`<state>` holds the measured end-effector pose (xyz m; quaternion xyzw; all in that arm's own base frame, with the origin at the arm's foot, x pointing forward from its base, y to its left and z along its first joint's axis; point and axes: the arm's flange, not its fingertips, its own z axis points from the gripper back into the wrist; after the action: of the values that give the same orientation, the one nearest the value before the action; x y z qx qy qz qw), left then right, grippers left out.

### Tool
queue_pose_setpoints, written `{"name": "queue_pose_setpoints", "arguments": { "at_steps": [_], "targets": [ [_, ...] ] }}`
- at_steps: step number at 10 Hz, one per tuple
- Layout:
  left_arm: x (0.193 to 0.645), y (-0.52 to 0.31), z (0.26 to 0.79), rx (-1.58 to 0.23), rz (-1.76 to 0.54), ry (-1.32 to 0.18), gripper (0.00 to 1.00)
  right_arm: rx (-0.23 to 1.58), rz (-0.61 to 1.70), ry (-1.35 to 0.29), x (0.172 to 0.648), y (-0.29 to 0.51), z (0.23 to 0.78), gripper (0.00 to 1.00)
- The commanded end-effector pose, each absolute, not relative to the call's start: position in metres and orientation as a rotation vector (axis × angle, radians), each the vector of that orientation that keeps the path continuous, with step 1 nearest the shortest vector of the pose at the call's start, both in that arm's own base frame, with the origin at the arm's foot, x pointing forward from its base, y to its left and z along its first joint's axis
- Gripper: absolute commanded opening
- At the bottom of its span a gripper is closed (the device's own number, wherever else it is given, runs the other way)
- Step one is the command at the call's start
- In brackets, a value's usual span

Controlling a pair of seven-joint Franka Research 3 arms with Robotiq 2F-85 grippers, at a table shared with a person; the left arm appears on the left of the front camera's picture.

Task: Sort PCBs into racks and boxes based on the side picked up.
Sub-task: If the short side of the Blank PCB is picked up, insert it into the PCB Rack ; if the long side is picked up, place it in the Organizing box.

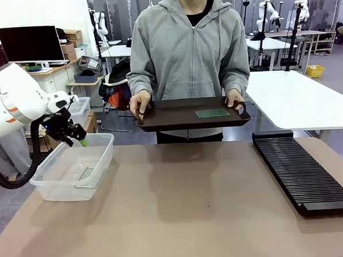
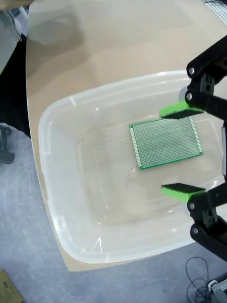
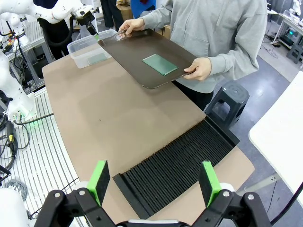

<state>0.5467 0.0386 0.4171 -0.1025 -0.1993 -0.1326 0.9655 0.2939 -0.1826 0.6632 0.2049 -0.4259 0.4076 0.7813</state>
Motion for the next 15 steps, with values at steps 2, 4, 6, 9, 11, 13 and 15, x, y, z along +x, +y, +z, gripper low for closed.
{"name": "queue_pose_setpoints", "arguments": {
  "at_steps": [2, 4, 6, 9, 11, 13, 15],
  "targets": [
    [0.533, 0.041, 0.446, -0.224, -0.351, -0.375, 0.82, 0.443, 0.883, -0.921, 0.294, -0.182, 0.662, 1.00],
    [0.530, 0.041, 0.463, -0.238, -0.394, -0.375, 1.00, 0.443, 0.883, -0.921, 0.294, -0.182, 0.662, 1.00],
    [0.530, 0.045, 0.483, -0.252, -0.453, -0.385, 1.00, 0.443, 0.883, -0.921, 0.294, -0.182, 0.662, 1.00],
    [0.524, 0.050, 0.511, -0.262, -0.545, -0.378, 1.00, 0.443, 0.883, -0.921, 0.294, -0.182, 0.662, 1.00],
    [0.521, 0.059, 0.541, -0.339, -0.655, -0.394, 1.00, 0.443, 0.883, -0.921, 0.294, -0.182, 0.662, 1.00],
    [0.504, 0.073, 0.567, -0.375, -0.795, -0.426, 1.00, 0.443, 0.883, -0.921, 0.294, -0.182, 0.662, 1.00],
    [0.492, 0.080, 0.594, -0.431, -0.896, -0.484, 1.00, 0.443, 0.883, -0.921, 0.294, -0.182, 0.662, 1.00]
  ]
}}
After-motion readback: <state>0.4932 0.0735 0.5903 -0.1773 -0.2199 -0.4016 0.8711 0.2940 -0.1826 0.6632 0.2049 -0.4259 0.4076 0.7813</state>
